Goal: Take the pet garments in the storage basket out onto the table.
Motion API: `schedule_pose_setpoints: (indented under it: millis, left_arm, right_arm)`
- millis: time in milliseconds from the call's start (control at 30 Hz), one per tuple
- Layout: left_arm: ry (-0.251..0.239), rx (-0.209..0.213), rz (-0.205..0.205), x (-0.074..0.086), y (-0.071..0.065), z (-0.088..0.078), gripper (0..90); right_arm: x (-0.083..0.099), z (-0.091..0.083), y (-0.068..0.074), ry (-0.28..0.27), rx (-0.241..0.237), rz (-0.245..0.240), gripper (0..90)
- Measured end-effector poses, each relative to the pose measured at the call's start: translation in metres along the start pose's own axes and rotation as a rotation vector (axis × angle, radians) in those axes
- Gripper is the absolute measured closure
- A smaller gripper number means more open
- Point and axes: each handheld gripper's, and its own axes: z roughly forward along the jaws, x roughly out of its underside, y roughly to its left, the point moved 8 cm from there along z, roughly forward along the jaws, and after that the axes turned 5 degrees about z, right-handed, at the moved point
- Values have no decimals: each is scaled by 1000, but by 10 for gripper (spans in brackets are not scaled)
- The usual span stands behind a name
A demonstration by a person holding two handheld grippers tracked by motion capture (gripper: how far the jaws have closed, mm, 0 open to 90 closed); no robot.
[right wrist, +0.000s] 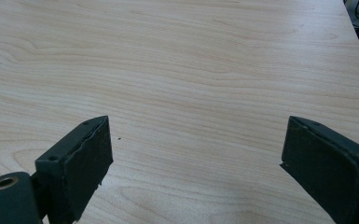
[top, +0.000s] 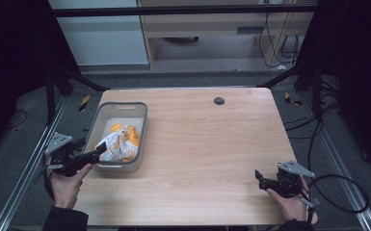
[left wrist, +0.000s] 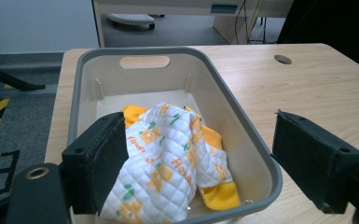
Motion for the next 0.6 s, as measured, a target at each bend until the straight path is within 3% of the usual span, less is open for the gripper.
schedule_pose_setpoints:
  millis: [600]
  left_arm:
    - [98,-2,30,-12,2,33,174]
  right_arm:
    - [1,1,-1,5,-4,-1,89]
